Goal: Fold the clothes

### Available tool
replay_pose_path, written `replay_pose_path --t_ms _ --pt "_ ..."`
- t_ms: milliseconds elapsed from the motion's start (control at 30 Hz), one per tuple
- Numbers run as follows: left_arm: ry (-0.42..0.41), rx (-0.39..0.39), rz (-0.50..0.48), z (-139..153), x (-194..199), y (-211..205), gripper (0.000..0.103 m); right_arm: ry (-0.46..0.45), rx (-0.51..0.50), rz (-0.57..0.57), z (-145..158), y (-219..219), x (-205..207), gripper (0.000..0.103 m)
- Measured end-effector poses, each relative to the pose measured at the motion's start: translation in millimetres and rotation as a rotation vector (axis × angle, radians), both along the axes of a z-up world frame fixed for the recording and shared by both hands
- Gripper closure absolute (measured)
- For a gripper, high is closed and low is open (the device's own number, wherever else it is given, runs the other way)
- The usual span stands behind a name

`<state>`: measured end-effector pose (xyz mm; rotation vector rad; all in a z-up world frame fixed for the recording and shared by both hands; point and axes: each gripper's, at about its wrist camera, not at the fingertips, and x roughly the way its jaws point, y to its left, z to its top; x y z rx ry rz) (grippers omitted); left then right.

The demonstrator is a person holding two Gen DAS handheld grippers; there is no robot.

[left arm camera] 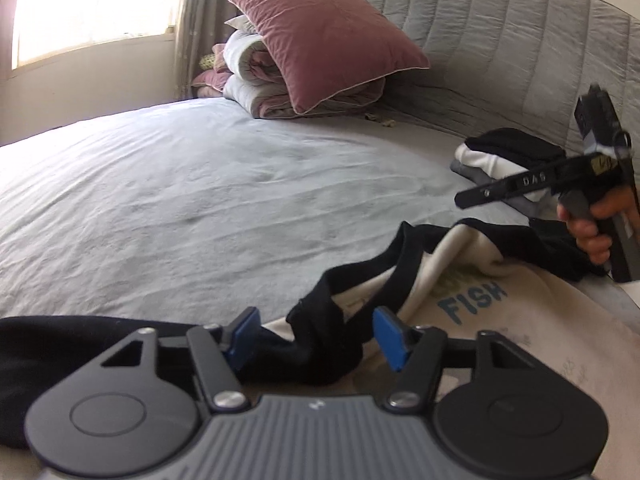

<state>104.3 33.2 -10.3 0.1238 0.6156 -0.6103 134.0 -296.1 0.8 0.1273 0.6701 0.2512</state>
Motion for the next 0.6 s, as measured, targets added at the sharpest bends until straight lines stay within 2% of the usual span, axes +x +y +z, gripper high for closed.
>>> replay_pose_path --t_ms 267,400,433,500,533,600 --pt "-0.013 0.000 0.012 -2.6 2.7 -1.9 0.040 0.038 0.060 0.109 -22.2 10.9 18.8 0.044" --pt "-0.005 0.002 0.008 -2.4 4.2 -2.7 0.040 0.072 0.042 0.172 -28.8 24.6 20.3 0.044" --pt "0.002 0.007 0.002 -2.7 4.1 -2.9 0.040 0.086 0.033 0.188 -32.4 28.3 20.1 0.048" --pt "0.002 0.027 -0.015 -2.2 2.1 -3.2 0.040 0.078 0.016 0.212 -34.7 34.3 17.3 0.071" --pt "-0.001 0.036 -0.019 -1.0 1.4 -2.9 0.040 0.075 0.016 0.219 -33.8 36.4 16.4 0.091" --pt "-0.009 0.041 -0.020 3.6 1.0 -2.3 0.040 0.054 0.007 0.220 -29.7 40.1 14.4 0.093"
